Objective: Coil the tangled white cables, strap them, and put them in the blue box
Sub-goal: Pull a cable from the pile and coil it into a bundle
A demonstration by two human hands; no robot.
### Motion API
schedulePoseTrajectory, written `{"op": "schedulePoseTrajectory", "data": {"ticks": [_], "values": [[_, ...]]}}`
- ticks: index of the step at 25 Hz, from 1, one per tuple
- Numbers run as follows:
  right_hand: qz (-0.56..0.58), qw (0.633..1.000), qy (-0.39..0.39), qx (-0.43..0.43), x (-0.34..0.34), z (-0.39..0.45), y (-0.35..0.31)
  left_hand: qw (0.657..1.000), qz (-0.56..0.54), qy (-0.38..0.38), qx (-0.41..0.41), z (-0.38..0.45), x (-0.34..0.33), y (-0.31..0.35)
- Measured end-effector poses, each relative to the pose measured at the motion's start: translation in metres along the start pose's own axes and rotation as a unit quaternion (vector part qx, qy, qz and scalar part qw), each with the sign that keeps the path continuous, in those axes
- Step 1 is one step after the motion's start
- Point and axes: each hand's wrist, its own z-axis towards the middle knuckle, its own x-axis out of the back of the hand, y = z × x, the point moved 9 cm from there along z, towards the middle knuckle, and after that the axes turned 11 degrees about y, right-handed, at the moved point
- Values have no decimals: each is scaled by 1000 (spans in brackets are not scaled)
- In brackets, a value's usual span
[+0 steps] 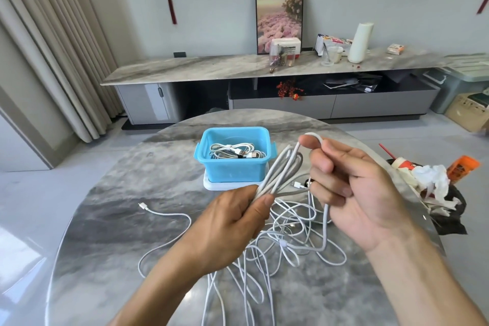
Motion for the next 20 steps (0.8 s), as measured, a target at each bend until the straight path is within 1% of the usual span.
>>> {"op": "schedulePoseTrajectory", "data": {"ticks": [2, 3, 4, 6, 7, 9, 10, 12, 14, 16, 20], "values": [[4, 1000, -15, 3, 0, 0, -4, 997, -62, -6, 39, 1, -2, -5], [-21, 999, -25, 7, 0, 0, -4, 995, -87, -5, 54, 1, -2, -9], [-80, 996, -31, 18, 0, -1, -3, 993, -100, 4, 60, -1, -1, -11], [-230, 972, -11, 55, 3, -2, -2, 989, -123, 33, 75, -3, 3, -15], [-253, 965, 3, 65, 6, -1, 0, 983, -151, 51, 96, -4, 5, -17], [-200, 978, 28, 52, 8, 0, 6, 964, -216, 76, 134, -3, 6, -21], [-167, 984, 40, 41, 9, 0, 11, 959, -230, 87, 143, -2, 6, -23], [-138, 989, 58, 16, 9, -1, 23, 955, -235, 105, 147, -1, 6, -22], [-136, 989, 59, -2, 2, -5, 35, 947, -260, 114, 150, -2, 4, -20], [-152, 986, 65, -1, -1, -7, 40, 934, -300, 107, 160, -3, 3, -17], [-181, 978, 98, 43, 1, -8, 36, 923, -331, 89, 176, -4, -3, -15]]}}
